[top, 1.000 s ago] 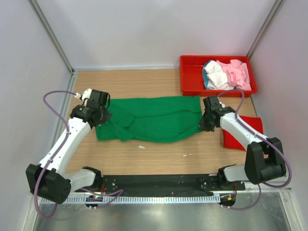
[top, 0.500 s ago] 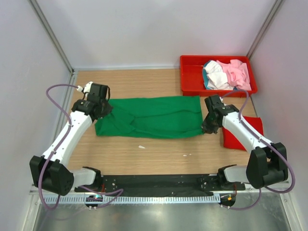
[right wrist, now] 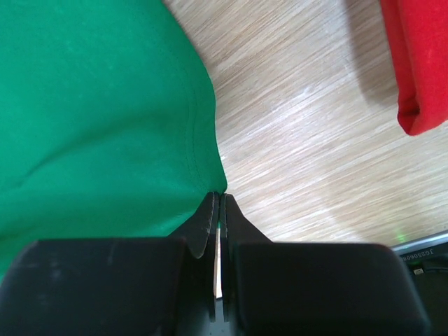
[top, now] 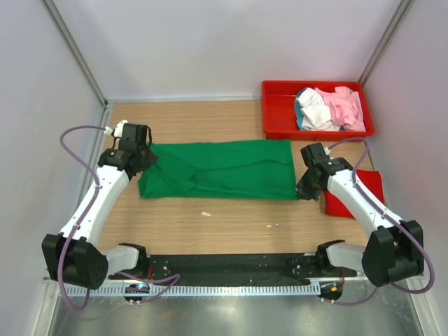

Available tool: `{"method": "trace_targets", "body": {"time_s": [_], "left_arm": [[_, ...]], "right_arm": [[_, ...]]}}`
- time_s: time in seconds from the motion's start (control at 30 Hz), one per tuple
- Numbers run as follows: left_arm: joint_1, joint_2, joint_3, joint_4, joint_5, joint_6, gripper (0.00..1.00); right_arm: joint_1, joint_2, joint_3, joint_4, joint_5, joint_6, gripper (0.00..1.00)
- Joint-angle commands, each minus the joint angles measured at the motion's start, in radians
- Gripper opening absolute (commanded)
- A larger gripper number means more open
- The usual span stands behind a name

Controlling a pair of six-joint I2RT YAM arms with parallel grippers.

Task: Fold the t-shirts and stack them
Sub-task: Fold the tshirt

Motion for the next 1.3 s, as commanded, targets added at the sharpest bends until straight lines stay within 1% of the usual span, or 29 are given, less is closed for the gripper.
{"method": "trace_targets", "body": {"time_s": [0.0, 0.13, 0.23, 0.33, 0.47, 0.57, 0.8, 0.93, 1.07, 1.27], "left_arm": [[0.007, -0.042, 0.004, 0.064, 0.013, 0.025, 0.00], [0.006, -0.044, 0.004, 0.098, 0.024, 0.036, 0.00], [0.006, -0.033, 0.006, 0.113, 0.018, 0.032, 0.00], [0.007, -0.026, -0.002, 0.124, 0.004, 0.018, 0.00], [0.007, -0.024, -0.011, 0.154, -0.041, 0.010, 0.00], [0.006, -0.001, -0.008, 0.173, -0.049, 0.013, 0.00], [0.006, 0.045, -0.017, 0.197, -0.044, 0.012, 0.00], [0.007, 0.063, -0.007, 0.204, -0.048, 0.009, 0.00], [0.007, 0.080, 0.003, 0.202, -0.078, 0.007, 0.00], [0.007, 0.088, 0.004, 0.202, -0.090, 0.002, 0.00]], "right_arm": [[-0.004, 0.067, 0.034, 0.039, 0.038, -0.011, 0.01], [-0.002, 0.181, 0.110, 0.095, 0.039, -0.065, 0.01], [-0.002, 0.268, 0.196, 0.108, 0.054, -0.111, 0.01], [-0.004, 0.336, 0.248, 0.107, 0.085, -0.140, 0.01], [-0.004, 0.388, 0.279, 0.131, 0.093, -0.165, 0.01], [-0.007, 0.443, 0.307, 0.145, 0.088, -0.180, 0.01], [-0.012, 0.518, 0.342, 0.182, 0.078, -0.194, 0.01], [-0.019, 0.535, 0.351, 0.214, 0.067, -0.195, 0.01], [-0.024, 0.575, 0.394, 0.199, 0.071, -0.211, 0.01], [-0.027, 0.592, 0.424, 0.214, 0.073, -0.223, 0.01]]}}
